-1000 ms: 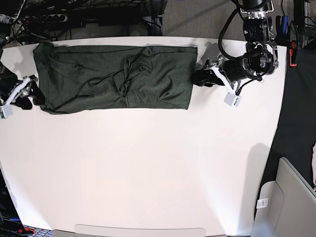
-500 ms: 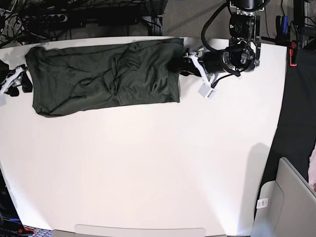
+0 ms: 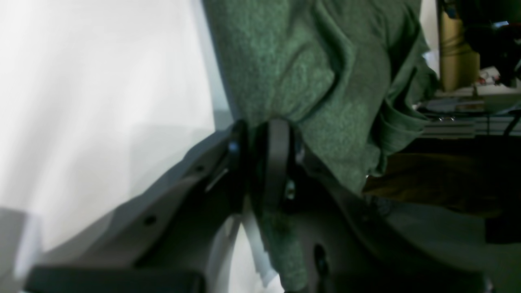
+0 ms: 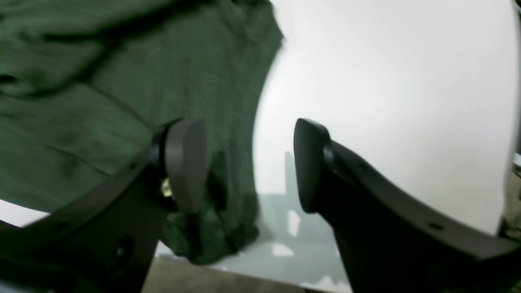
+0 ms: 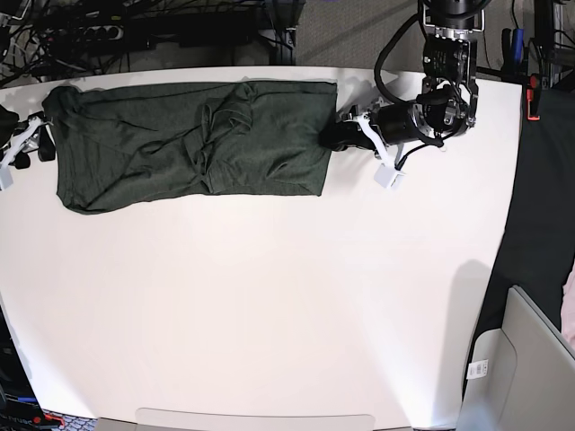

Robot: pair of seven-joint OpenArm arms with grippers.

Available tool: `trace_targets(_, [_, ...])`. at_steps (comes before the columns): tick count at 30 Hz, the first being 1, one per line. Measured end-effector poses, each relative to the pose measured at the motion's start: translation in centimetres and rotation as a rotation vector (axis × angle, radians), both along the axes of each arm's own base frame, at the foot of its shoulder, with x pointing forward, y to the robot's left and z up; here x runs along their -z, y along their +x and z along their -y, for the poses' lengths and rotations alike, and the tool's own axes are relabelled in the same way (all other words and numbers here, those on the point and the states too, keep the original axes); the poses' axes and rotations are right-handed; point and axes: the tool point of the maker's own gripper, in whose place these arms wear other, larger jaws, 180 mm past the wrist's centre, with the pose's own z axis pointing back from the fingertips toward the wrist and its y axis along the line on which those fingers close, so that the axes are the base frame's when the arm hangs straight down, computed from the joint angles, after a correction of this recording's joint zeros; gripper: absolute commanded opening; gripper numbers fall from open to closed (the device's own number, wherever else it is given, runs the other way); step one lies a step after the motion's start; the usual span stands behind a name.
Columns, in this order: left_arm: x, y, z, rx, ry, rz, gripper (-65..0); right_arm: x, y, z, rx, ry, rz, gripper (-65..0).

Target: Fold the T-shirt properly

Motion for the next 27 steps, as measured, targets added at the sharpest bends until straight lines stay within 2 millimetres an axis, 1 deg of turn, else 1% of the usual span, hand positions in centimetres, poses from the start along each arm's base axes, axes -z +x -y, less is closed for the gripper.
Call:
trace_targets(1, [0.0,0.2,-0.6,-0.016,0.008,0.0,-60.3,0.1,-0.1,0.1,0.002,-0.008,-0.005,-30.3])
trace_targets(4, [0.0,1.0,-3.2,-0.089,0.035,0.006,-60.3,0.7,-0.4,0.3,0.012,-0.028,-0.021,-30.3])
trace_targets(6, [-0.1,1.4,-4.5,-0.121,0.051,0.013,-60.3,0.9,-0.5,0.2,0.013,-0.027,-0.026,-30.3])
trace_targets(10, [-0.4,2.1,-5.5,-0.131,0.078,0.023,-60.3,1.3,0.1,-0.6,-0.006,-0.028,-0.033,-30.2])
trace_targets(12, [-0.3,2.1,-6.0,-0.131,0.09,0.022,-60.3,1.9,0.4,-1.1,-0.005,0.023,-0.033,-30.2])
trace_targets(13, [-0.3,2.1,-6.2,-0.131,0.094,0.02,-60.3,2.5,0.2,-0.7,0.01,0.026,-0.069,-30.1])
trace_targets(15, [-0.3,2.0,-6.1,-0.128,0.093,0.018,-60.3,3.5,-0.1,0.4,0.063,0.027,-0.123,-30.1])
trace_targets(16, [-0.2,1.8,-5.8,-0.12,0.088,0.009,-60.3,3.8,0.1,0.6,0.076,0.038,-0.129,-30.0])
trace_targets(19, [-0.1,1.1,-5.3,-0.088,0.078,-0.02,-59.3,3.5,0.9,0.5,0.081,0.058,-0.112,-29.9])
trace_targets(22, [-0.2,0.8,-5.0,-0.078,0.062,-0.034,-53.6,3.0,1.5,0.5,0.081,0.061,-0.094,-29.9])
trace_targets(24, [-0.6,0.7,-4.3,-0.079,0.017,-0.036,-49.3,2.8,1.7,0.8,0.086,0.047,-0.095,-29.9])
trace_targets(27, [-0.9,-0.4,-3.5,-0.085,-0.063,-0.06,-43.4,2.2,2.3,0.9,0.083,0.05,-0.072,-30.0])
